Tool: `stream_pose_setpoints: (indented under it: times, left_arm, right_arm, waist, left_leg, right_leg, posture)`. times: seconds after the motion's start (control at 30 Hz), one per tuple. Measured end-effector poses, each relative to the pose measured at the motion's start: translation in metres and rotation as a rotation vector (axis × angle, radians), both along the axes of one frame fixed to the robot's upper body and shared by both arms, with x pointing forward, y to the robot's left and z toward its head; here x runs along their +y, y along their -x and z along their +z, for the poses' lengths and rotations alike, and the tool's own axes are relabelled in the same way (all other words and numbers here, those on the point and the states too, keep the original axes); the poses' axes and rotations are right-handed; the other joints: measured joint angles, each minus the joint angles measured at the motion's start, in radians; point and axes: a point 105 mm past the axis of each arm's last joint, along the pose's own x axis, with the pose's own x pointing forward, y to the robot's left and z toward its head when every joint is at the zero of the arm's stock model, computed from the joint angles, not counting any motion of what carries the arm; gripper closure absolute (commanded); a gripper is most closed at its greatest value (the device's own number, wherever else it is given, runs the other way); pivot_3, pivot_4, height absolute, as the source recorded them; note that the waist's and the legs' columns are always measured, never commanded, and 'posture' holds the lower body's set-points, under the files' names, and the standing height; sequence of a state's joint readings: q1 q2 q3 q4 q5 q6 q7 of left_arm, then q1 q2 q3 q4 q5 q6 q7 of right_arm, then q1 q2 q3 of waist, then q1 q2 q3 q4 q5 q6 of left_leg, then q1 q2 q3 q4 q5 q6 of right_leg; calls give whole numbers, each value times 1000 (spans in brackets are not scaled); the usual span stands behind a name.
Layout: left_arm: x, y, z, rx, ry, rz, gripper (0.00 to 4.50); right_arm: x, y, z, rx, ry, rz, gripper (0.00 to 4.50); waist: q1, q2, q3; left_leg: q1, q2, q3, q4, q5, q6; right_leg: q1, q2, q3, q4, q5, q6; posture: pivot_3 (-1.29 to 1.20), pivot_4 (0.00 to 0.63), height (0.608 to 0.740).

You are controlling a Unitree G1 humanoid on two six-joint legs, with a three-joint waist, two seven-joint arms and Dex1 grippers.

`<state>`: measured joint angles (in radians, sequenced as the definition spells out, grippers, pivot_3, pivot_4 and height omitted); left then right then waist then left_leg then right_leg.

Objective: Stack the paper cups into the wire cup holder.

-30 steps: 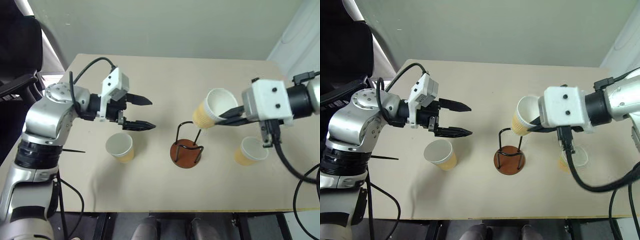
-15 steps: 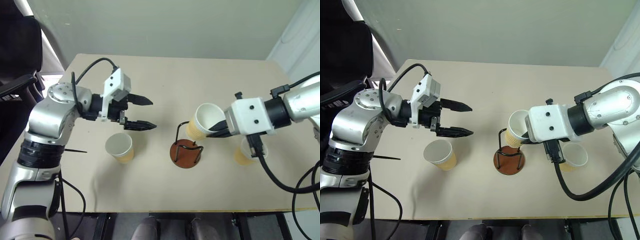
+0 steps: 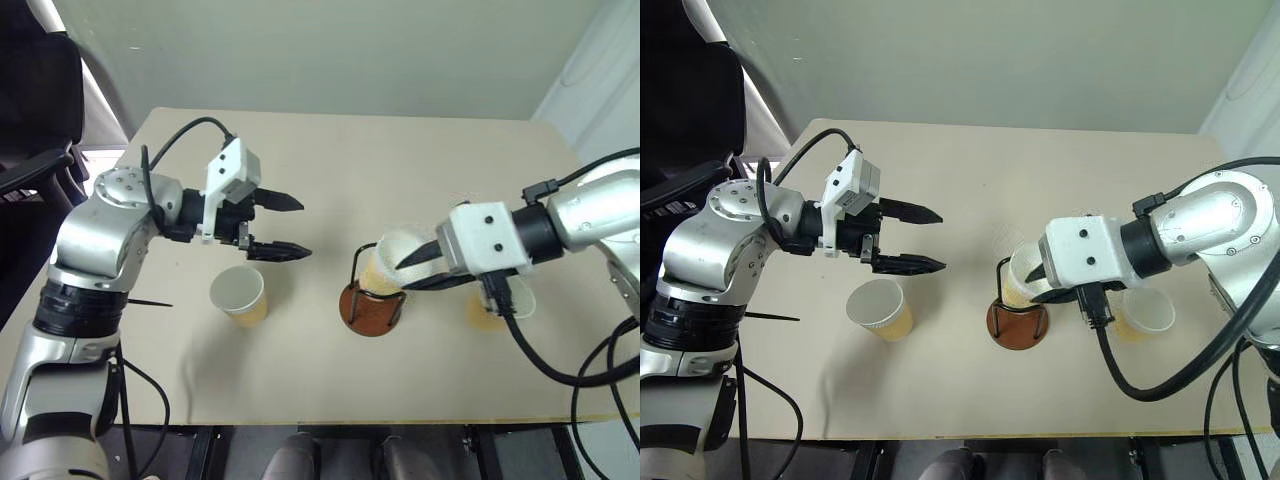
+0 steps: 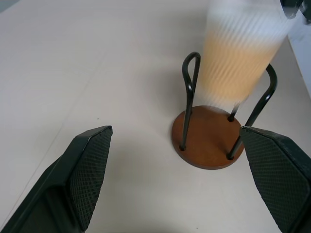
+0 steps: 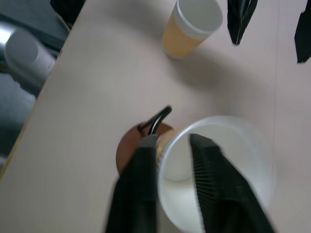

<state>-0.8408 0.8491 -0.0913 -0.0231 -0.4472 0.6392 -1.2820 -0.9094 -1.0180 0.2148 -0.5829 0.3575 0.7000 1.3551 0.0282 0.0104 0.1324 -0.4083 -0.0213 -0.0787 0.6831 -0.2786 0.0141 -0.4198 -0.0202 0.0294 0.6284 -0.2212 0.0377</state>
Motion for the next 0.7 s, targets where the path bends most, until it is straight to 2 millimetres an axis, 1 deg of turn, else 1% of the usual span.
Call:
stream_pose_setpoints:
  times: [0.1,0.13,0.23,0.27,0.37,0.47,0.53,0.6,0.7]
  left_arm:
    - [0,0,0,0,0,3,0]
    - [0,0,0,-1,0,3,0]
    - [-1,1,1,-7,-4,0,0]
    - [-1,1,1,-10,-5,-1,0]
    - [1,1,1,-16,-16,8,0]
    - [9,4,7,-73,-84,23,0]
    - [14,13,14,-146,-175,10,0]
    - [14,22,21,-197,-234,-23,0]
    - [13,37,24,-242,-322,-73,0]
  right_arm:
    - [0,-1,2,-7,-1,-4,1542]
    - [0,-1,2,-7,-1,-5,1092]
    - [0,-2,2,-12,-7,-13,114]
    - [-1,-4,3,-14,-13,-20,28]
    - [-3,-9,4,-23,-27,-44,28]
    - [-6,-14,6,-28,-41,-66,28]
    - [-10,-17,9,-31,-47,-88,28]
    - [-14,-19,13,-42,-58,-104,28]
    - [-15,-20,16,-53,-72,-116,28]
  waist:
    - [0,0,0]
    - [0,0,0]
    - [0,0,0]
    - [0,0,0]
    - [-1,0,0]
    - [-2,0,0]
    - [-3,0,0]
    - [-1,0,0]
    - [-3,0,0]
  left_leg:
    - [0,0,0,0,0,0]
    - [0,0,0,0,0,0]
    - [0,0,0,0,0,0]
    - [0,0,0,0,0,0]
    - [0,0,0,0,0,0]
    - [0,0,0,0,0,0]
    - [-1,0,0,-1,0,0]
    - [-1,0,0,-1,0,0]
    - [-1,0,0,-1,0,0]
  right_leg:
    - [0,0,0,0,0,0]
    - [0,0,0,0,0,0]
    - [0,0,0,0,0,0]
    - [0,0,0,0,0,0]
    - [0,0,0,0,0,0]
    - [-1,0,0,0,0,0]
    - [-1,0,0,-1,0,0]
    - [-1,0,0,-1,0,0]
    - [-1,0,0,-1,0,0]
  posture:
    - [0,150,740]
    - [0,150,740]
    - [0,150,740]
    - [0,150,740]
    - [0,150,740]
    - [0,150,740]
    - [0,150,740]
    - [0,150,740]
    - [0,150,740]
